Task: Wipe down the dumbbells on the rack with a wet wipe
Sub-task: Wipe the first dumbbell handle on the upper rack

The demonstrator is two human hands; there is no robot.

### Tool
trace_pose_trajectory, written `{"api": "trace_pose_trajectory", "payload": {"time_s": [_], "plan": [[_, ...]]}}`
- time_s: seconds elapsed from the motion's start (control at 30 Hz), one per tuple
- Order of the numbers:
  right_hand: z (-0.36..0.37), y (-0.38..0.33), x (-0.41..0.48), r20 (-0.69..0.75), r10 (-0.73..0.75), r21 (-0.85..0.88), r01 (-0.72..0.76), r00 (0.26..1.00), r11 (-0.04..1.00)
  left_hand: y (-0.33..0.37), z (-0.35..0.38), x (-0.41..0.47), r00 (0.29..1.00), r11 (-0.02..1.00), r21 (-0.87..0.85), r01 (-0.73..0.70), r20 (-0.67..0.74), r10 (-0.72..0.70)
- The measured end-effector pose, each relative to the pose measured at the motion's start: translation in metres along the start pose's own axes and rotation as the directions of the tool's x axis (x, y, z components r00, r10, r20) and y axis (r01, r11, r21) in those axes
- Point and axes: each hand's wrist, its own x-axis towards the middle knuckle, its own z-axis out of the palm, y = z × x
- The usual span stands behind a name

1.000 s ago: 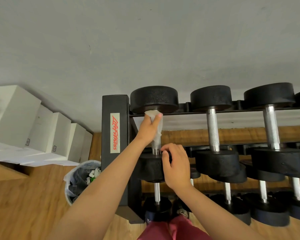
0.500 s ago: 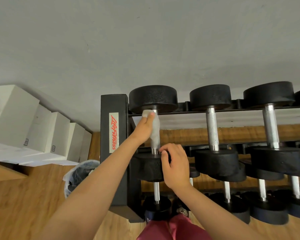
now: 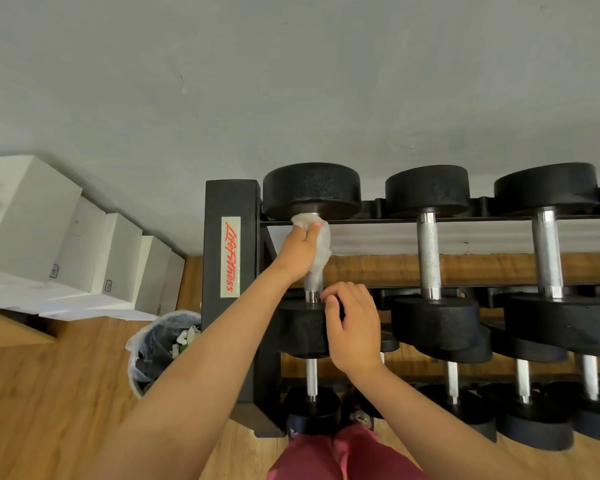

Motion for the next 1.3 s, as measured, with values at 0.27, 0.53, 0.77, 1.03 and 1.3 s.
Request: {"api": "trace_pose_trajectory", "payload": {"time_s": [0.27, 0.53, 0.77, 1.03, 1.3], "plan": [[0.000, 0.001, 0.001, -0.001, -0.017, -0.007, 0.017, 1.000, 1.000, -0.003, -0.015, -0.009, 0.995, 0.959, 0.268, -0.092, 0.065, 0.078], [0.000, 0.001, 0.000, -0.006, -0.023, -0.009, 0.023, 1.000, 1.000, -0.025, -0.006, -0.031, 0.983, 0.976, 0.215, -0.026, 0.183, -0.014], [0.000, 0.002, 0.000, -0.004, -0.030, -0.020, 0.030, 1.000, 0.999, -0.008, -0.017, -0.018, 0.990, 0.987, 0.140, -0.079, 0.125, 0.062], [0.001, 0.002, 0.000, -0.004, -0.032, -0.032, 0.032, 0.999, 0.999, -0.024, -0.030, -0.023, 0.976, 0.911, 0.370, -0.183, 0.178, 0.123], [0.000, 0.002, 0.001, -0.002, -0.033, -0.031, 0.033, 0.999, 0.999, -0.020, -0.029, -0.020, 0.974, 0.864, 0.453, -0.220, 0.050, 0.222]]}}
